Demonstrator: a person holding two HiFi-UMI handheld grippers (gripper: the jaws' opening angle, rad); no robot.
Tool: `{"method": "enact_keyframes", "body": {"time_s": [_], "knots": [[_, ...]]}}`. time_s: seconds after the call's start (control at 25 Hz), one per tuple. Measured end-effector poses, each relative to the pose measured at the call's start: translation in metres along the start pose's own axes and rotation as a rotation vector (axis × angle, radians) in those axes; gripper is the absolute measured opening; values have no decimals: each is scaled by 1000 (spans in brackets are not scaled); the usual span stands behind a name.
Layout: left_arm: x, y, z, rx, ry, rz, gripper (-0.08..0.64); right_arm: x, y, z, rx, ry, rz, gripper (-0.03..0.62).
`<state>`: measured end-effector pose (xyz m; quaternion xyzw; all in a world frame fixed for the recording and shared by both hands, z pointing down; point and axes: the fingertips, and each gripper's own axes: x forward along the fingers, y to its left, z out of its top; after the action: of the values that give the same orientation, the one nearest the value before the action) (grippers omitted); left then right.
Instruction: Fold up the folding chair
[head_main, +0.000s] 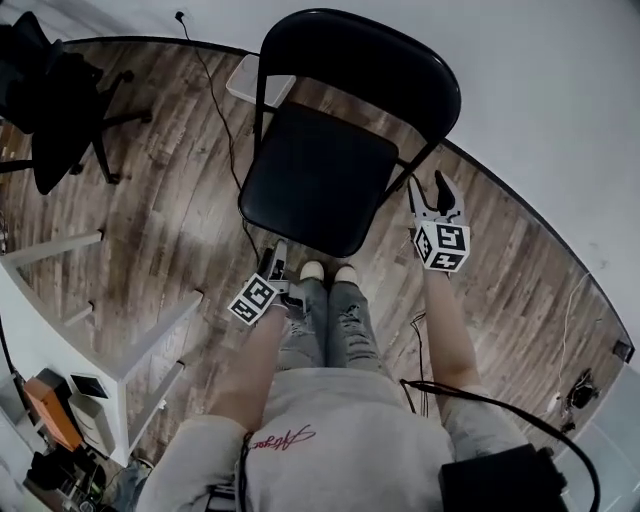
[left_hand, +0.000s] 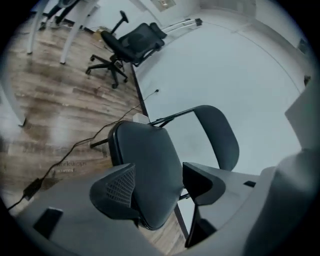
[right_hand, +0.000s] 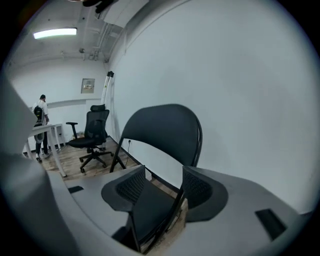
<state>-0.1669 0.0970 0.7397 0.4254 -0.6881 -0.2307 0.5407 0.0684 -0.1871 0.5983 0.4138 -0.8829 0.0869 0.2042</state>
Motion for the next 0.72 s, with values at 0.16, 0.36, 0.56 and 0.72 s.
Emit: {"method": "enact_keyframes", "body": {"time_s": [0.16,0.36,0.56,0.72], "knots": [[33,34,-6,-71,2,-25,307,42,-37,-37,47,38,-28,227],[57,62,-8,-128,23,-123,347,71,-63,-40,23,9,-15,227],[84,73,-23,-167,105,-207,379,95,-65,-34,-48,-3,27,227],[97,75,-52,-167,230,-280,393,109,-64,-32,-43,-16,45,227]]}}
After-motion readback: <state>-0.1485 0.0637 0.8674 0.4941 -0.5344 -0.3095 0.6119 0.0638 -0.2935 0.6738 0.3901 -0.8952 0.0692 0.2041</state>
